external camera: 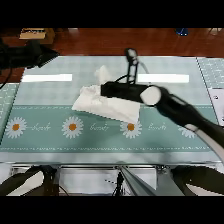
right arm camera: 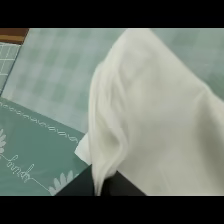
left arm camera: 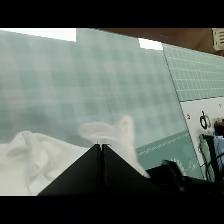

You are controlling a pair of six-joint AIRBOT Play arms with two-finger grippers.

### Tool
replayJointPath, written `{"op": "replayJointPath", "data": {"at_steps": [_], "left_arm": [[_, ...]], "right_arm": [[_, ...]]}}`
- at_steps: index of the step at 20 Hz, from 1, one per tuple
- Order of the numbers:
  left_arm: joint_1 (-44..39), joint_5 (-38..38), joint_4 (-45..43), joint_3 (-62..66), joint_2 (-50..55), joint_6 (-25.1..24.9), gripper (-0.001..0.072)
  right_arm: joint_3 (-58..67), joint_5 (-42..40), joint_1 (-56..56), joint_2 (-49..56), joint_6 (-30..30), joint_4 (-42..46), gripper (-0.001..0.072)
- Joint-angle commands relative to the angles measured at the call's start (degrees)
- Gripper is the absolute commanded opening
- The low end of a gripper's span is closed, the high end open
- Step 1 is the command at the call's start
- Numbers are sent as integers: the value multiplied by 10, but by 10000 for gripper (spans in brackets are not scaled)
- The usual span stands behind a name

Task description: Fold the shirts.

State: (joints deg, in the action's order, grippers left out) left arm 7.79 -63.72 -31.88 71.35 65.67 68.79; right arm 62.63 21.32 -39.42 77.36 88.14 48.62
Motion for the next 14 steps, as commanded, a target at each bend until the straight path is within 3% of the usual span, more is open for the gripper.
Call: {"op": "replayJointPath", "data": {"at_steps": [1,2,3,5,7,11,14], "left_arm": [[7,-38,-8,0,-19,-7,20],[-4,-33,-8,-2,-16,-7,20],[-15,-24,-8,-10,-16,-7,20],[-31,-19,-11,-36,-16,-14,20],[-33,-19,-22,-63,-16,-18,20],[-13,-19,-76,-82,-17,-17,20],[23,-19,-78,-82,-18,-17,20]], "right_arm": [[20,-110,-87,114,3,-79,168],[33,-115,-103,136,4,-81,515],[45,-106,-110,150,4,-93,604],[50,-63,-96,140,-2,-81,604],[50,48,-42,100,-2,0,596],[50,328,137,-25,56,295,595],[47,477,308,-97,43,468,596]]}}
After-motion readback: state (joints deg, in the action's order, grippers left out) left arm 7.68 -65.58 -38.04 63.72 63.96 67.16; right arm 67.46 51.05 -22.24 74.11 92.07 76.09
